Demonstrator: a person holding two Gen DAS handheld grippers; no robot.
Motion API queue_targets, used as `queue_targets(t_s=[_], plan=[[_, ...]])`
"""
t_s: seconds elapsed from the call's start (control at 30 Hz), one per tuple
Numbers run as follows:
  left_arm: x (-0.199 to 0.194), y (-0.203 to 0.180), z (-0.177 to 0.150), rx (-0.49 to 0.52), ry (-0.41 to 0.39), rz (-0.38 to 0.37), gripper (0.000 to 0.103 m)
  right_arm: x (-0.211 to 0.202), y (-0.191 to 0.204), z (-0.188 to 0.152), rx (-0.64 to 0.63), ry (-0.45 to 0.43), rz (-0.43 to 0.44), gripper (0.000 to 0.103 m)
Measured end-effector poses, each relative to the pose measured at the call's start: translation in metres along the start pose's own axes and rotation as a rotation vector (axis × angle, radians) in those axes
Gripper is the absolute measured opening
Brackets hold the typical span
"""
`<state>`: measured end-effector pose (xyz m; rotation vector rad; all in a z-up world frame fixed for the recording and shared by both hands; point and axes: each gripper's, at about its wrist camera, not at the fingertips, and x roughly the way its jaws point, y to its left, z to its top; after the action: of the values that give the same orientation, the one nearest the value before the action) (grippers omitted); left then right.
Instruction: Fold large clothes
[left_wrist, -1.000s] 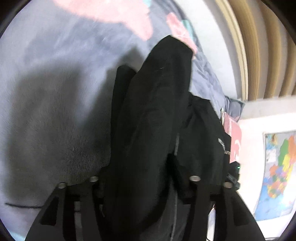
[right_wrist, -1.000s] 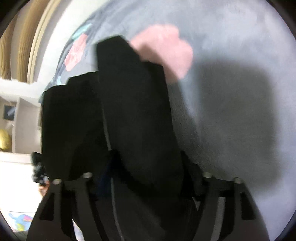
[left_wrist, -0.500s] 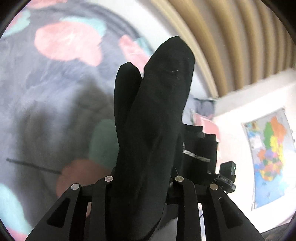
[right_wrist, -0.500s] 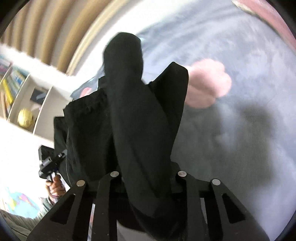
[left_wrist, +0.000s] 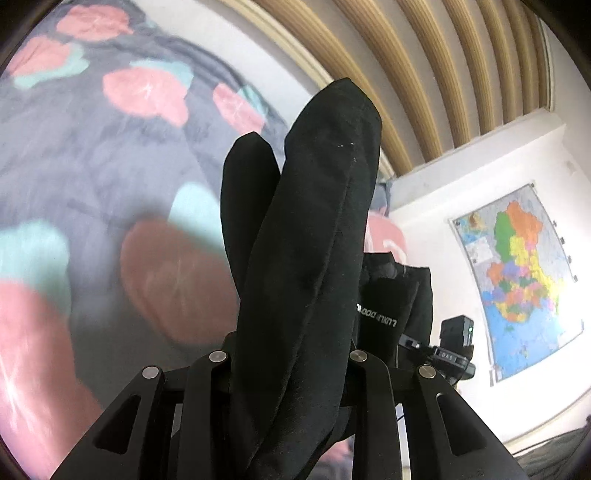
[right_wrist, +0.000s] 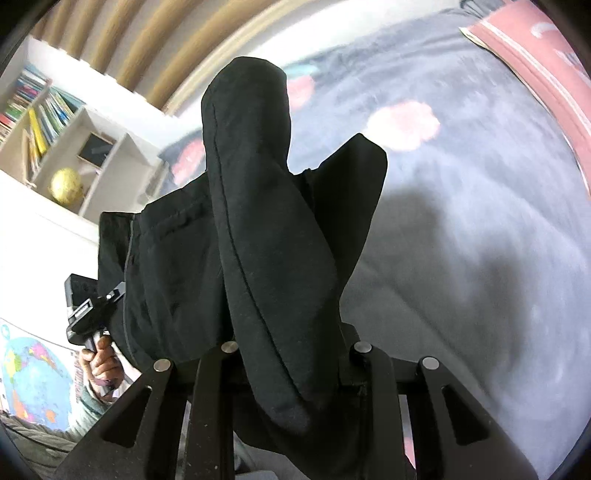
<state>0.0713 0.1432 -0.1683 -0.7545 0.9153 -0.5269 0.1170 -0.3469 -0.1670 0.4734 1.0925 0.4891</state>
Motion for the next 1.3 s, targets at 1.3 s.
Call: queue_targets(t_s=[1.3], plan=[[0.105, -0.042, -0.093, 0.334, 0.248, 0.509, 0.054, 0.099, 0.054, -0.114, -0.101, 0.140, -0.486, 0.067]])
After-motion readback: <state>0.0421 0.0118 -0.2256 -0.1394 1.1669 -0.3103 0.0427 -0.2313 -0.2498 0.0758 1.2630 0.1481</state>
